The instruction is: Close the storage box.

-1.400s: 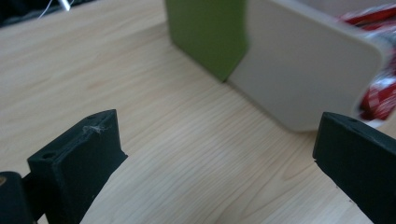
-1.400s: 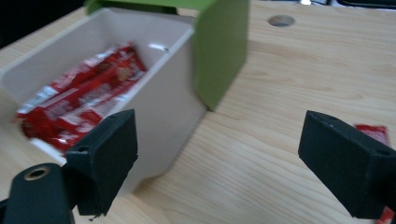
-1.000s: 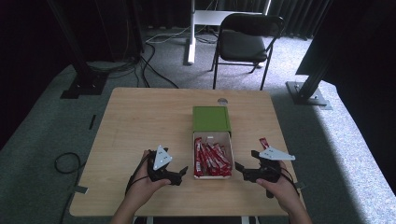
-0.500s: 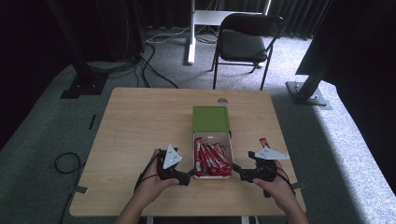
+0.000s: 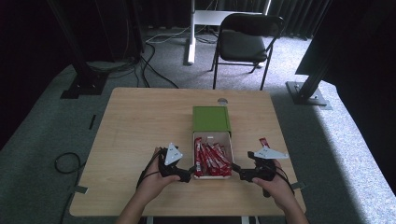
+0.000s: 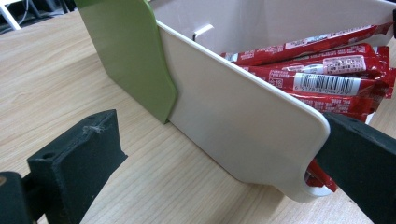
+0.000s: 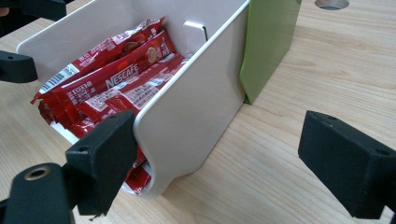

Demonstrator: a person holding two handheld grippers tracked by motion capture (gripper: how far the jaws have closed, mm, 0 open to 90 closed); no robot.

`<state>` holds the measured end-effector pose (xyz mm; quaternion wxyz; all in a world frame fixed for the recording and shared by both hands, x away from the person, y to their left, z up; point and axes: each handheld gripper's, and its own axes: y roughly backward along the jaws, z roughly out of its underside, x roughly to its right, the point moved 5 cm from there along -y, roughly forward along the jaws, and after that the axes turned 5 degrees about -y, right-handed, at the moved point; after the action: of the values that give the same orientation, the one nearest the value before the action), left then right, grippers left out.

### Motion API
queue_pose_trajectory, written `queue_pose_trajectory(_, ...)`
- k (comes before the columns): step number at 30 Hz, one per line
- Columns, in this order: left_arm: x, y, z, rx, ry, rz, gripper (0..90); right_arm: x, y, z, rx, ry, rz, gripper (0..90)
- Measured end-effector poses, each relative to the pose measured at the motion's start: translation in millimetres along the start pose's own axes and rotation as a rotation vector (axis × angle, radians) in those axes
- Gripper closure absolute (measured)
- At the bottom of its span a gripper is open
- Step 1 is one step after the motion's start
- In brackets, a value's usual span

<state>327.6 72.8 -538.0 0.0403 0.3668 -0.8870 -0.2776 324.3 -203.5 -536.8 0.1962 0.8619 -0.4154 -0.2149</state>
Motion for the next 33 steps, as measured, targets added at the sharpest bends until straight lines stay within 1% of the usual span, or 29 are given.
queue_pose_trajectory(3,-0.9,-1.4,0.4,-0.001,0.008,0.002,2.0,0.3,-0.2,-0.2,-0.001,-0.001,-0.001,11.4)
queue_pose_trajectory(10,-3.2,-2.1,-0.6,-0.004,0.002,-0.007,2.0,1.0,-2.2,-1.1,-0.001,-0.007,-0.006,11.3)
queue_pose_trajectory(18,-5.1,-4.0,-0.7,-0.003,0.012,-0.007,2.0,1.9,-4.0,-1.8,0.0,-0.013,-0.005,11.4)
queue_pose_trajectory(24,-6.3,-4.5,-1.2,-0.004,0.011,-0.007,2.0,2.8,-5.9,-1.7,-0.001,-0.023,-0.008,11.3)
queue_pose_trajectory(33,-8.8,-6.4,-1.6,-0.008,0.014,-0.004,2.0,3.9,-7.9,-3.5,-0.005,-0.021,-0.005,11.1)
